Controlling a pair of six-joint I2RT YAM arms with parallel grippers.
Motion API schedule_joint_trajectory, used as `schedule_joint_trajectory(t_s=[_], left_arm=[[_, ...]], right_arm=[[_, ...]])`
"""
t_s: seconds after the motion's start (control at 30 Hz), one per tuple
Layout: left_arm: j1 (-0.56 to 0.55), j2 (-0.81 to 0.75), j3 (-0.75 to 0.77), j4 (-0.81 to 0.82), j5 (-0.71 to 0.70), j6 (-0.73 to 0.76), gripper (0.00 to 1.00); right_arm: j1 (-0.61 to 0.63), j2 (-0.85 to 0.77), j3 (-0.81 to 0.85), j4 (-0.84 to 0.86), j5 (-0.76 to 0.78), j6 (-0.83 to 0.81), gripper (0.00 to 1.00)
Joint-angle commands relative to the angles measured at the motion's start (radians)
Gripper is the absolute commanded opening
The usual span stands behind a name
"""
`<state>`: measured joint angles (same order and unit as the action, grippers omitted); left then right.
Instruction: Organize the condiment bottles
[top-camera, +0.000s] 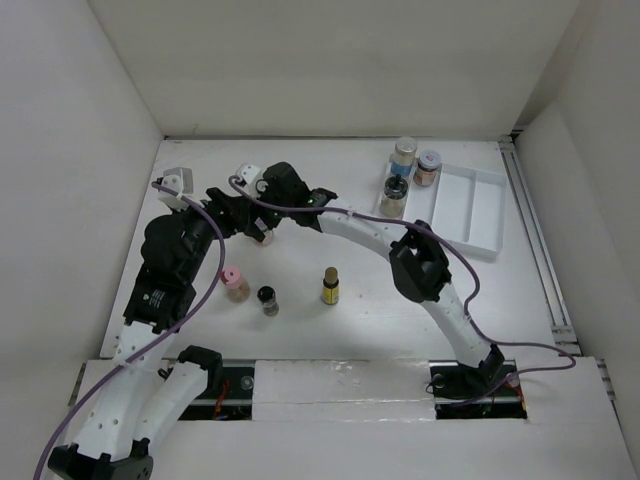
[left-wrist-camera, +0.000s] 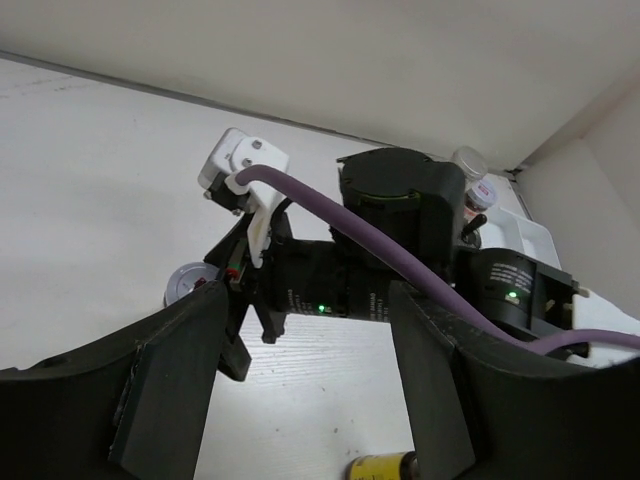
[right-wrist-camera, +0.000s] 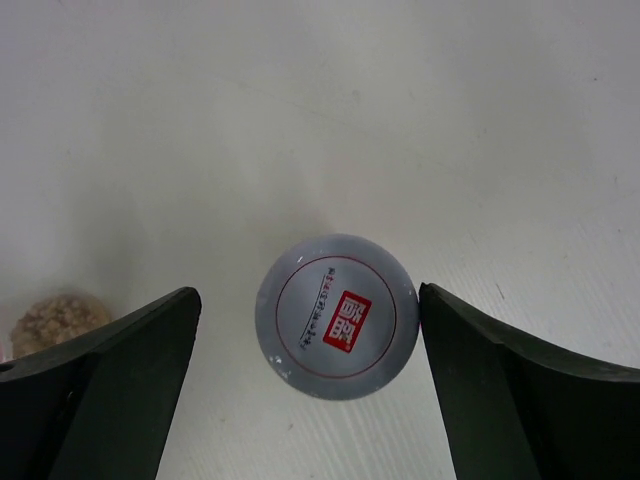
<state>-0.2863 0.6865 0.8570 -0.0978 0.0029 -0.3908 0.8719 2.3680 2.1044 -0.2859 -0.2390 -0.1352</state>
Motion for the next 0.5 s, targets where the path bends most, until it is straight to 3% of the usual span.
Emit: schedule_joint_trajectory(t_s=[0.0,0.07,0.3,0.47], left_arm=[[-0.002,-0.012,0.013,0.040,0.008,-0.005,0.61],[-0.002,-0.012,0.013,0.040,0.008,-0.005,0.61],[-0.002,-0.030,0.013,0.030,-0.015,-0.005,0.61],[-0.002,-0.054,0.013,0.030,-0.060,-0.014,0.60]], right_arm=[[0.001,0.074,0.083,0.014,0.026,0.008,0.94],[0.001,0.085,0.083,0.030,0.039,0.022,0.91],[0.001,-0.007,-0.058,0.252,0.066,0.092,0.57],[-0.034,-0.206,-0.179,0.399,0.052,0.101,0.54]])
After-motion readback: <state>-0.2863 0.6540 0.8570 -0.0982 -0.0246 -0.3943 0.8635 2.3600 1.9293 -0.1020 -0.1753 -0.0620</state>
